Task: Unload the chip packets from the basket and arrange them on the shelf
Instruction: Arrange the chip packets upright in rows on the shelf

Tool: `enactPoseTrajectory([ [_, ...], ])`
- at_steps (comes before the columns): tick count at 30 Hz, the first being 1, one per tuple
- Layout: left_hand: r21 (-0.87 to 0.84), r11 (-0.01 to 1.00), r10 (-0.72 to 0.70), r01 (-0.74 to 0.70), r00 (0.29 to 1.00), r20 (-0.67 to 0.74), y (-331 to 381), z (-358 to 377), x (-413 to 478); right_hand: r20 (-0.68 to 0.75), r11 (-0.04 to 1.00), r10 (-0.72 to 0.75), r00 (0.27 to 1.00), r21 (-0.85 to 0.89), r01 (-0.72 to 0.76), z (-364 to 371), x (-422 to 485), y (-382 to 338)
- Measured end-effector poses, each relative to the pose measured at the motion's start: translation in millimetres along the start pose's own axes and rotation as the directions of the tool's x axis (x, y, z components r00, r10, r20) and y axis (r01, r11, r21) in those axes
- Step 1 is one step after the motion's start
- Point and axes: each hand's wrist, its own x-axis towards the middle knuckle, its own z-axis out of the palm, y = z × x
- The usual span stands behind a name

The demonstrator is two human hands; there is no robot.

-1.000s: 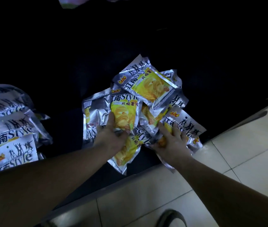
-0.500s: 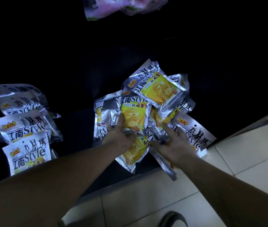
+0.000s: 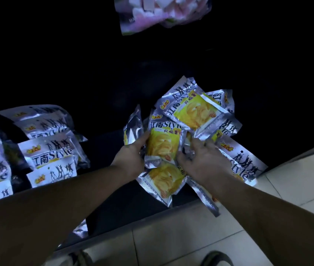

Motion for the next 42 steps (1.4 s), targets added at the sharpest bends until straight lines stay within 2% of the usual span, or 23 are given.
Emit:
enactPoseTrajectory([
  [4,0.113,0.993,0.028,-0.017,0.996,-0.090,-6,-44,-5,0.021,0.995,-0.094,0.995,-0.041,0.095,3,-9,-23],
  [6,0.203,0.979,0.027,-0.002,0.992,-0.120,-3,-73,-10,-0.004,0.978,-0.198,0.980,-0.064,0.198,3,-12,-33],
  [8,0.252,0.968,0.047,-0.003,0.985,-0.166,1,-103,-17,-0.083,0.944,-0.327,0.941,0.004,0.329,-5,-15,-50],
  [10,0.270,0.962,0.102,-0.045,0.975,-0.198,6,-130,-26,-0.170,0.881,-0.423,0.890,0.152,0.448,-19,-14,-74],
  [13,0.315,0.938,0.204,-0.145,0.966,-0.160,10,-158,-39,-0.259,0.744,-0.518,0.815,0.333,0.579,-41,-11,-112],
  [15,0.206,0.954,0.238,-0.219,0.968,-0.075,11,-169,-48,-0.267,0.687,-0.583,0.767,0.341,0.641,-54,-12,-132],
  [16,0.095,0.966,0.247,-0.242,0.968,-0.050,10,-173,-50,-0.240,0.675,-0.606,0.758,0.347,0.651,-55,-11,-140],
  [18,-0.086,0.966,0.235,-0.242,0.968,-0.086,6,-177,-51,-0.147,0.666,-0.616,0.774,0.428,0.611,-50,-10,-148],
  [21,-0.195,0.957,0.185,-0.214,0.970,-0.157,-2,-175,-47,-0.094,0.625,-0.557,0.825,0.607,0.491,-28,-8,-150],
  [23,-0.146,0.964,0.186,-0.224,0.954,-0.235,-7,-173,-43,-0.119,0.616,-0.470,0.875,0.666,0.421,-15,-4,-147],
  [26,0.050,0.982,0.187,-0.184,0.881,-0.433,-19,-168,-39,-0.140,0.618,-0.332,0.933,0.714,0.327,-7,5,-144],
  [27,0.083,0.984,0.178,-0.158,0.869,-0.461,-23,-165,-40,-0.138,0.621,-0.293,0.946,0.724,0.299,-7,8,-145],
  [29,0.126,0.991,0.084,-0.040,0.925,-0.369,-37,-152,-44,-0.137,0.630,-0.237,0.962,0.732,0.260,-8,17,-147],
  [31,0.205,0.976,-0.047,0.072,0.991,-0.127,-52,-132,-50,-0.114,0.627,-0.219,0.969,0.745,0.229,-4,29,-153],
  [32,0.235,0.969,-0.077,0.078,0.997,-0.014,-59,-122,-53,-0.097,0.627,-0.216,0.972,0.749,0.214,-1,35,-159],
  [34,0.235,0.971,-0.075,0.046,0.990,0.116,-66,-107,-54,-0.066,0.640,-0.204,0.977,0.746,0.184,8,48,-174],
  [39,0.078,0.995,-0.075,0.059,0.975,0.211,-71,-78,-39,-0.013,0.618,-0.254,0.967,0.767,0.173,33,71,-201],
  [42,0.092,0.992,-0.111,0.091,0.964,0.243,-70,-52,-30,0.032,0.636,-0.297,0.954,0.752,0.172,44,76,-198],
])
